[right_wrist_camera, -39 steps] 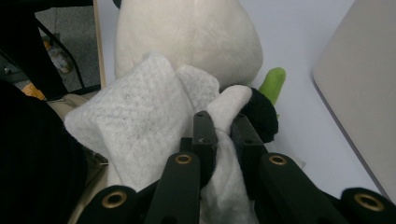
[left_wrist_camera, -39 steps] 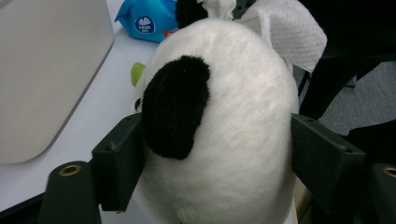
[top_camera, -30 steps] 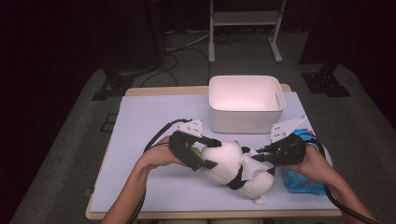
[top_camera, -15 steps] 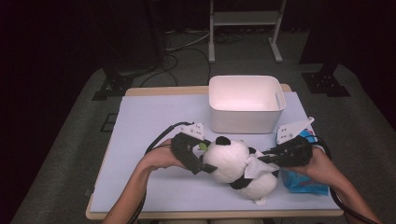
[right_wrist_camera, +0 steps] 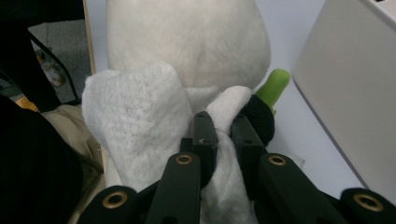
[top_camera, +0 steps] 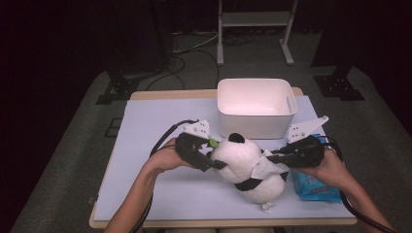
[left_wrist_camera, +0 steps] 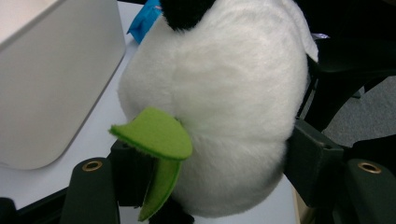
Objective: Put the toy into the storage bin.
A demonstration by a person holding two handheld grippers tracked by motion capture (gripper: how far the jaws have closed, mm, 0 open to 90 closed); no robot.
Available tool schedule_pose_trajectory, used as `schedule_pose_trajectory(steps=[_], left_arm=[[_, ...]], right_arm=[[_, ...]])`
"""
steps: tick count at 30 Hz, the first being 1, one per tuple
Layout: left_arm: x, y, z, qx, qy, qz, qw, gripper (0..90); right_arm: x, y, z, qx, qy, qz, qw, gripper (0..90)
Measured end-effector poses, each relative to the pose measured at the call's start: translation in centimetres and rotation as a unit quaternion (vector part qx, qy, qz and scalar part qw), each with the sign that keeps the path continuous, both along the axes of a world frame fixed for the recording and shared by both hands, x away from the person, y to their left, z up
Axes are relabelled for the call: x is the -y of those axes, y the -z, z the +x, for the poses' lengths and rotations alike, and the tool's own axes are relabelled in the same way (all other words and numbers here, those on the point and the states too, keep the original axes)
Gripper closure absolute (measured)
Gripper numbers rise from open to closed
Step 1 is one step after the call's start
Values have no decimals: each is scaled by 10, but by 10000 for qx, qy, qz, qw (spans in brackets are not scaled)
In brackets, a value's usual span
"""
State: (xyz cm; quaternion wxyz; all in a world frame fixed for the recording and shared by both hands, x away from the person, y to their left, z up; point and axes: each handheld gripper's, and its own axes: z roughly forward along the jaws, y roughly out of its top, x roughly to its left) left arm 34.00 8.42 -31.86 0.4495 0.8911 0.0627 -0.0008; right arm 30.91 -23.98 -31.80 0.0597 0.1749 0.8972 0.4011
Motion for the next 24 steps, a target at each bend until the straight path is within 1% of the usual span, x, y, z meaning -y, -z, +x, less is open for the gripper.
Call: schedule_pose_trajectory(steps=[3, 4, 6, 8, 10, 12, 15, 18, 24], left_arm=[[0, -7, -2, 85, 27, 84, 9999, 333], [-1, -9, -2, 109, 16, 99, 9999, 333], [-3, -14, -2, 155, 7, 132, 9998, 334], [-6, -19, -3, 185, -25, 116, 9998, 336], [-8, -23, -3, 249, -25, 156, 9996, 335], [-9, -26, -3, 266, -38, 180, 9995, 336], [-8, -28, -4, 289, -13, 233, 9993, 335], [-5, -27, -5, 289, 25, 250, 9993, 335], [4, -27, -6, 301, 109, 222, 9992, 335]], right_arm=[[-6, -4, 3, 22, -76, 79, 9999, 822], [-10, -6, 3, 12, -89, 60, 9999, 822], [-16, -9, 5, 83, -150, 13, 9999, 822], [-19, -12, 6, 105, -171, -8, 9998, 822], [-20, -15, 8, 117, -189, 40, 9997, 822], [-21, -20, 8, 136, -194, 140, 9996, 822], [-23, -27, 10, 195, -225, 258, 9992, 822], [-26, -32, 10, 253, -247, 282, 9990, 821], [-25, -39, 11, 260, -278, 348, 9987, 821]])
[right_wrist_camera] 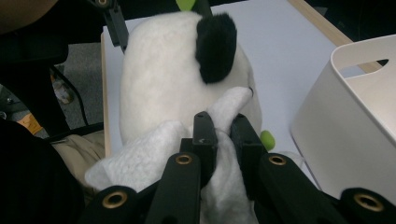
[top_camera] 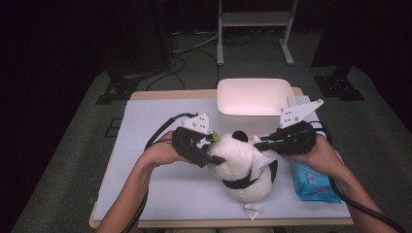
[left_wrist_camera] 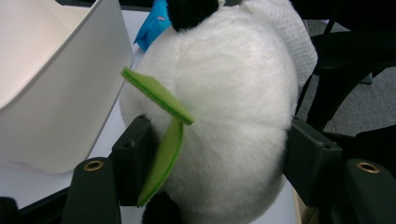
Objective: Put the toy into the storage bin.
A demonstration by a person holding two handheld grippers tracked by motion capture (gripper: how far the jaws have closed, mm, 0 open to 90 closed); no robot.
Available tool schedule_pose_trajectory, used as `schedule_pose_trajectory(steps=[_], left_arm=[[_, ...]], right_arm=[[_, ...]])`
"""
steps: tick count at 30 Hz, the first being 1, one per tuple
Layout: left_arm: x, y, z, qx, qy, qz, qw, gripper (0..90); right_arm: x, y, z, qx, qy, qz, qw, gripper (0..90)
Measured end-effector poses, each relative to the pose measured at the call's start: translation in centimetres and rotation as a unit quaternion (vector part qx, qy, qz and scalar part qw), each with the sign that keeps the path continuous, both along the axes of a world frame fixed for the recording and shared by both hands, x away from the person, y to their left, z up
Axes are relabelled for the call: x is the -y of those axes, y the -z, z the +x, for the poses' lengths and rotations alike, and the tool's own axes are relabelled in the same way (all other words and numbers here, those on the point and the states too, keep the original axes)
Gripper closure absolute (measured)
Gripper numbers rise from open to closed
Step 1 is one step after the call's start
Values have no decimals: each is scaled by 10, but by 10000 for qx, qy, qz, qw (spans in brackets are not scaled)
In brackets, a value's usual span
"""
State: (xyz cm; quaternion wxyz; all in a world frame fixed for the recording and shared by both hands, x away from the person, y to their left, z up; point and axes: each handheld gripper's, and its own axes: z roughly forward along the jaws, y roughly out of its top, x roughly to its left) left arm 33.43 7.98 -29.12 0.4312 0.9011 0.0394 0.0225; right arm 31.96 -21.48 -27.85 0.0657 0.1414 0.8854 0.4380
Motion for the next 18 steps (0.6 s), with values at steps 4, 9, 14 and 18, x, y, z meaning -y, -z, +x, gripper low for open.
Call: schedule_pose_trajectory(steps=[4, 9, 14, 18], left_arm=[[8, 1, -1, -4, 90, -27, 10000, 334], [13, 5, 0, -52, 134, -41, 9999, 310], [14, 7, 1, -46, 122, -149, 9998, 235], [12, 8, 1, -92, 75, -160, 9998, 174]], right_arm=[[1, -6, -1, 22, -24, -12, 10000, 821], [0, -1, -2, -42, -12, -291, 9996, 821], [4, 7, -2, -112, 9, -315, 9994, 822], [4, 7, -3, -110, -3, -377, 9992, 822]])
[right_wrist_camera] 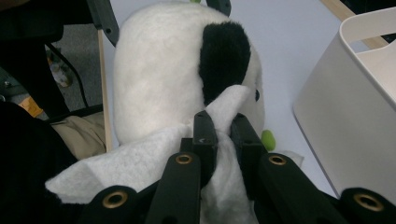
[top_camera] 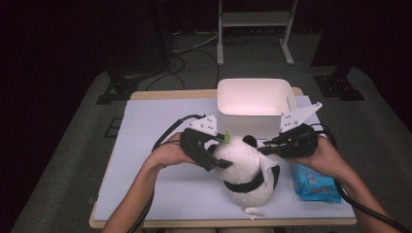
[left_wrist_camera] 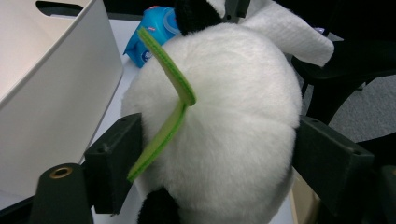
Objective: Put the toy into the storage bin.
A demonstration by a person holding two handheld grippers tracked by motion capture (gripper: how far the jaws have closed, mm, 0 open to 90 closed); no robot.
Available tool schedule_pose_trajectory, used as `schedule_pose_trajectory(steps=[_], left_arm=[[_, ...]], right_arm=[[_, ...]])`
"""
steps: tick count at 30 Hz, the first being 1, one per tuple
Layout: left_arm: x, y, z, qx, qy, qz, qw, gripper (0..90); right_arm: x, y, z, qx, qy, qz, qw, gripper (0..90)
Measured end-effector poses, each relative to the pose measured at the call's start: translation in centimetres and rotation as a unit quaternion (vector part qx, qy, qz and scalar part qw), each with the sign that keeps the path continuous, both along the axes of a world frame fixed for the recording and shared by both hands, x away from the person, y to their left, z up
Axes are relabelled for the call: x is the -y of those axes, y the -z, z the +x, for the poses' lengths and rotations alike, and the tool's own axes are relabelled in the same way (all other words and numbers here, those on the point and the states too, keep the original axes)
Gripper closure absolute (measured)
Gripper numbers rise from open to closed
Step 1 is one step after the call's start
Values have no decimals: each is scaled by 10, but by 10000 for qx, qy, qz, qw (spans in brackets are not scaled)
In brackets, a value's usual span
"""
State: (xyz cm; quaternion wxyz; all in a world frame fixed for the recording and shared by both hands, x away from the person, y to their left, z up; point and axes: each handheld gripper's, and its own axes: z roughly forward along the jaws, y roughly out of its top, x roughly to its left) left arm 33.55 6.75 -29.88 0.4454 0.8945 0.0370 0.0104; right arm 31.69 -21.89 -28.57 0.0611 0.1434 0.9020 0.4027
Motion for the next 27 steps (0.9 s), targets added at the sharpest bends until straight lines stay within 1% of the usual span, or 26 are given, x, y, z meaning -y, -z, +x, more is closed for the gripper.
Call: schedule_pose_trajectory(steps=[2, 4, 5, 6, 7, 8, 13, 15, 16, 19, 21, 24, 27], left_arm=[[-2, 1, 1, -53, -61, -12, 10000, 149], [-4, 4, 1, -121, -69, -23, 9999, 130], [-4, 5, 2, -159, -106, -37, 9998, 120], [-5, 6, 3, -163, -83, -20, 9998, 108], [-5, 7, 3, -224, -63, -70, 9997, 110], [-5, 9, 3, -245, -33, -83, 9997, 130], [-5, 10, 4, -238, -14, -109, 9997, 132], [-5, 10, 3, -231, 5, -113, 9997, 145], [-6, 9, 3, -245, -1, -122, 9996, 159], [-8, 9, 2, -205, 13, -135, 9997, 235], [-10, 8, 2, -170, -3, -175, 9997, 293], [-11, 4, 3, -134, -28, -226, 9996, 331], [-13, -3, 3, -89, -58, -254, 9996, 343]], right_arm=[[0, 1, 0, 35, 3, -21, 10000, 822], [1, 3, 0, 26, -2, -63, 10000, 822], [1, 5, -1, -17, 15, -66, 10000, 822], [2, 6, -1, -37, 28, -74, 10000, 822], [2, 7, -1, -45, 36, -76, 10000, 822], [2, 7, -1, -62, 49, -66, 9999, 822], [3, 10, 0, -90, 51, -82, 9999, 822], [5, 12, 0, -82, 70, -120, 9999, 822], [6, 14, -1, -118, 97, -126, 9998, 821], [8, 19, -1, -166, 138, -143, 9997, 820], [9, 20, -1, -144, 145, -128, 9997, 821], [9, 16, -1, -101, 181, -84, 9998, 821], [8, 7, -1, -23, 201, -35, 9998, 821]])
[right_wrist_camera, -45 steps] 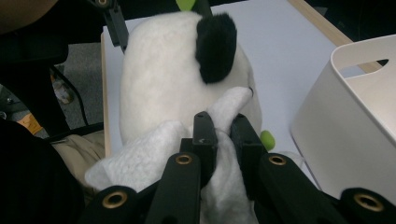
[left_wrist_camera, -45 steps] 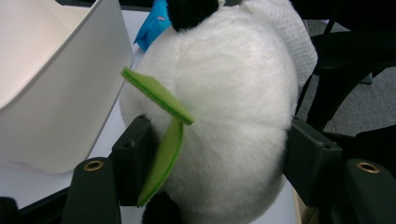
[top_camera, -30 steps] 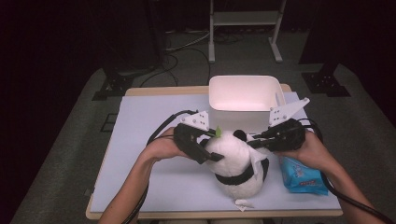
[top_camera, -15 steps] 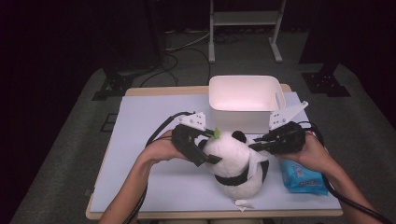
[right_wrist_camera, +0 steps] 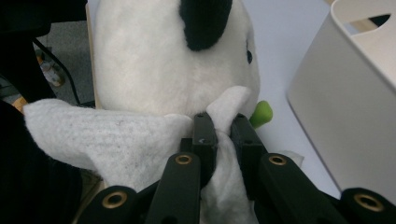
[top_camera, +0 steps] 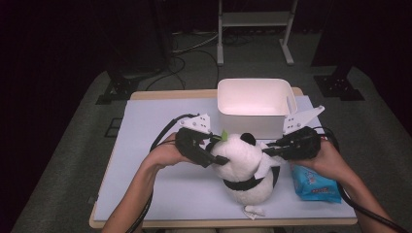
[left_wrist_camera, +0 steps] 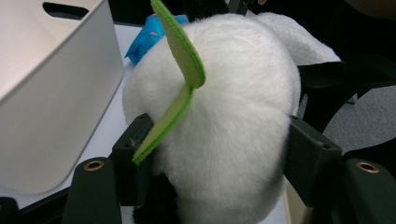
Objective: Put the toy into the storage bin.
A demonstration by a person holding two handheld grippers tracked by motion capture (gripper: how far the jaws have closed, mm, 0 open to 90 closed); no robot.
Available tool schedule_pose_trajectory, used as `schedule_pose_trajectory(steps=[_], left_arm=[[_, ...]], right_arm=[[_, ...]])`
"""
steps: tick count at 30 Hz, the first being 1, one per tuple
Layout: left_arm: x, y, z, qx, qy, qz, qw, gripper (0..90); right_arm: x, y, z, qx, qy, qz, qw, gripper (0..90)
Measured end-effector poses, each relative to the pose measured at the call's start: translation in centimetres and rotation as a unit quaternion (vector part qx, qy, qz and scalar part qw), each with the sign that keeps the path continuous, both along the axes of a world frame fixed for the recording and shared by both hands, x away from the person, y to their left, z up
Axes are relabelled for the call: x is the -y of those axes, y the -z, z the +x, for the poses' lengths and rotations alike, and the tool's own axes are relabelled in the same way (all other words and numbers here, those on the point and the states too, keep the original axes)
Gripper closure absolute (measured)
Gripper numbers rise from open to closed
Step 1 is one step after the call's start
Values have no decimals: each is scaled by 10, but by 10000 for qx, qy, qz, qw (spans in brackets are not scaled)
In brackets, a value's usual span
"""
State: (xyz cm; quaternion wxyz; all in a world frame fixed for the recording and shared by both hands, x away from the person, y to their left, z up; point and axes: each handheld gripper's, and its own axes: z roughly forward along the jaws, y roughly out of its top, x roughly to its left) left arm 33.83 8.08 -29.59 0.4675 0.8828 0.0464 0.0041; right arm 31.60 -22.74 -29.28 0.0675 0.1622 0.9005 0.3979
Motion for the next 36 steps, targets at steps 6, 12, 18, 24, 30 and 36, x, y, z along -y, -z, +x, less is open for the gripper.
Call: schedule_pose_trajectory(steps=[6, 12, 18, 24, 30, 36], left_arm=[[0, -15, -1, 176, -66, 193, 9996, 356], [16, -10, -5, 187, 70, 308, 9993, 353], [19, -8, -5, 178, 82, 310, 9993, 333], [22, -6, -3, 58, 7, 239, 9997, 225], [19, -5, -1, -28, -161, 230, 9996, 108], [12, 4, 1, -152, -167, 264, 9994, 93]], right_arm=[[-8, -21, 0, 144, -147, 228, 9995, 821], [-28, -32, 2, 276, -342, 181, 9989, 820], [-30, -29, 6, 185, -349, 229, 9990, 821], [-26, -20, 7, 42, -317, 177, 9993, 822], [-22, -17, 6, 4, -298, 144, 9995, 823], [-17, -13, 7, -50, -262, 197, 9994, 823]])
